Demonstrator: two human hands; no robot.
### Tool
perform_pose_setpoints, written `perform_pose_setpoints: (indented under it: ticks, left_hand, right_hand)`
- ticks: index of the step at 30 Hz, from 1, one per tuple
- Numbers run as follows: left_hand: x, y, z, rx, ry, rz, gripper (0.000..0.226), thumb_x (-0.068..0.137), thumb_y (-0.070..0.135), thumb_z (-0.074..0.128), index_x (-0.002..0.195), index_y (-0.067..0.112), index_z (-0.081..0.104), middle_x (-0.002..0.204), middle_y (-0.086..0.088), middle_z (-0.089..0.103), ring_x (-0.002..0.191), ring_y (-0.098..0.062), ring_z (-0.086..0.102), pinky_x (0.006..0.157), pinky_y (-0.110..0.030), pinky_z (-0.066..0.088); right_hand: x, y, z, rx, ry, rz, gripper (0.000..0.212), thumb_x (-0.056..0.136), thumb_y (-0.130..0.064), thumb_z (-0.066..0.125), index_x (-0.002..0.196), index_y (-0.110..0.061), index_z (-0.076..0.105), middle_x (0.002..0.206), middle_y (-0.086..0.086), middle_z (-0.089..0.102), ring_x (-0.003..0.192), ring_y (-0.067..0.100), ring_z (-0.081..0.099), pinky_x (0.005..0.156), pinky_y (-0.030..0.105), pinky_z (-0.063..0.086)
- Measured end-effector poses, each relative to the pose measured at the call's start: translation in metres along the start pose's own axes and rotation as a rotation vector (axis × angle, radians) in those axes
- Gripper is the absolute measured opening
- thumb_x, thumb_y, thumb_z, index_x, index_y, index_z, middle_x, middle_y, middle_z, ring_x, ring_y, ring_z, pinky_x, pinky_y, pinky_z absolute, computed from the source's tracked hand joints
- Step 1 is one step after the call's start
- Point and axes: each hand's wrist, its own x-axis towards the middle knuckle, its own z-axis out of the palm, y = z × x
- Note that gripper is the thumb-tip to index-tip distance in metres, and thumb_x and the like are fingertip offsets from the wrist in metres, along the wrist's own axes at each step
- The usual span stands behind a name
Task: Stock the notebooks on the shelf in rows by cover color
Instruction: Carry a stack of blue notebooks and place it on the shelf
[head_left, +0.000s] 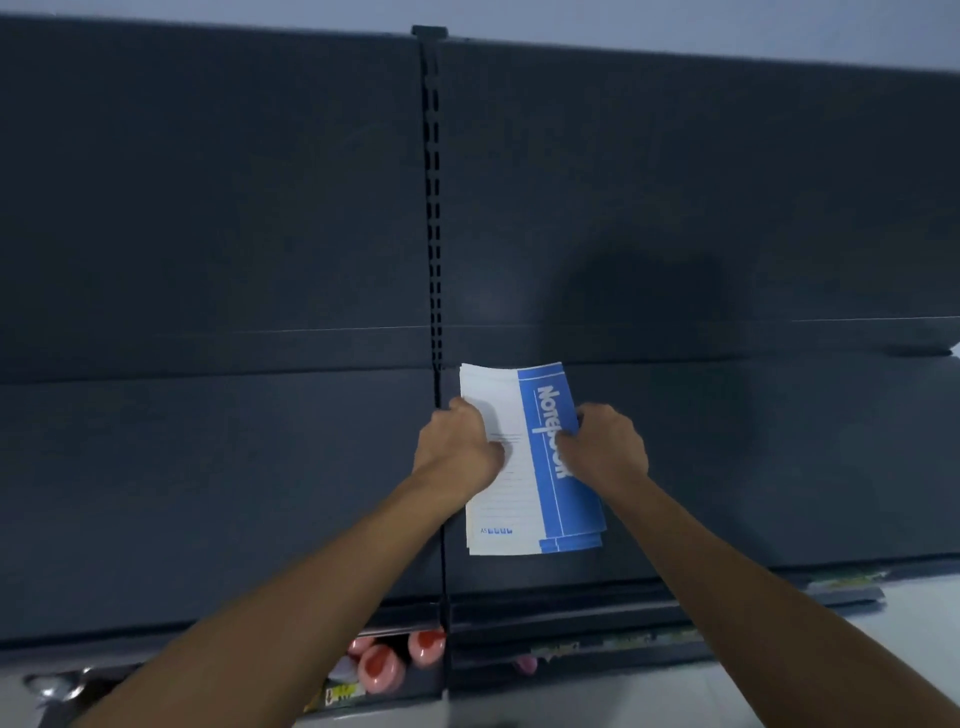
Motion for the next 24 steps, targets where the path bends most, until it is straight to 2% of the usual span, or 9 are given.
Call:
perform_pose_setpoints:
  ticks: [7,11,14,19,21,24]
  left_hand:
    - [0.011,0.007,0.014,0.110,0.033,-0.048,0.044,0.089,0.029,0.068,0.119,0.004,0.047,0.115,-0.013,0.058,0.103,-0.032,0.061,0.067,-0.033,0.045]
    - [0.013,0.005,0.018,0.134,0.043,-0.055,0.039,0.090,0.029,0.065,0.116,0.006,0.048,0.113,-0.012,0.058,0.095,-0.029,0.059,0.069,-0.034,0.048]
    - [0.011,0.004,0.023,0.178,0.060,-0.046,0.043,0.093,0.031,0.062,0.123,0.005,0.047,0.121,-0.014,0.053,0.105,-0.031,0.059,0.076,-0.035,0.050]
    - [0.008,0.000,0.023,0.232,0.126,0.016,0.039,0.095,0.031,0.058,0.123,0.006,0.046,0.117,-0.013,0.059,0.103,-0.032,0.061,0.073,-0.036,0.050]
    - [0.006,-0.004,0.016,0.222,0.148,0.049,0.037,0.096,0.031,0.056,0.123,0.007,0.045,0.112,-0.012,0.062,0.097,-0.032,0.063,0.073,-0.038,0.052]
    - [0.001,-0.018,-0.005,0.198,0.210,0.077,0.031,0.096,0.030,0.054,0.118,0.009,0.048,0.103,-0.011,0.064,0.088,-0.030,0.061,0.068,-0.035,0.047]
  right_hand:
    - [0.020,0.010,0.007,-0.039,-0.131,0.025,0.027,0.088,-0.040,0.066,0.091,-0.014,0.060,0.098,0.002,0.065,0.077,0.021,0.067,0.068,0.034,0.058]
    - [0.024,0.011,0.010,-0.121,-0.170,0.009,0.027,0.090,-0.041,0.066,0.093,-0.015,0.059,0.107,0.003,0.061,0.083,0.022,0.064,0.062,0.030,0.048]
    - [0.023,0.008,0.007,-0.234,-0.174,-0.031,0.031,0.093,-0.043,0.062,0.102,-0.013,0.058,0.113,0.003,0.050,0.090,0.022,0.057,0.065,0.031,0.045]
    - [0.021,0.004,0.004,-0.336,-0.085,-0.142,0.041,0.097,-0.043,0.056,0.118,-0.008,0.058,0.123,0.009,0.048,0.111,0.027,0.055,0.068,0.033,0.043]
    - [0.022,-0.004,0.002,-0.353,-0.001,-0.216,0.040,0.098,-0.040,0.055,0.120,-0.007,0.055,0.124,0.010,0.048,0.115,0.027,0.052,0.066,0.033,0.040]
    - [0.023,-0.028,0.001,-0.302,0.054,-0.328,0.034,0.097,-0.034,0.054,0.119,-0.008,0.054,0.123,0.010,0.048,0.116,0.027,0.050,0.065,0.034,0.038]
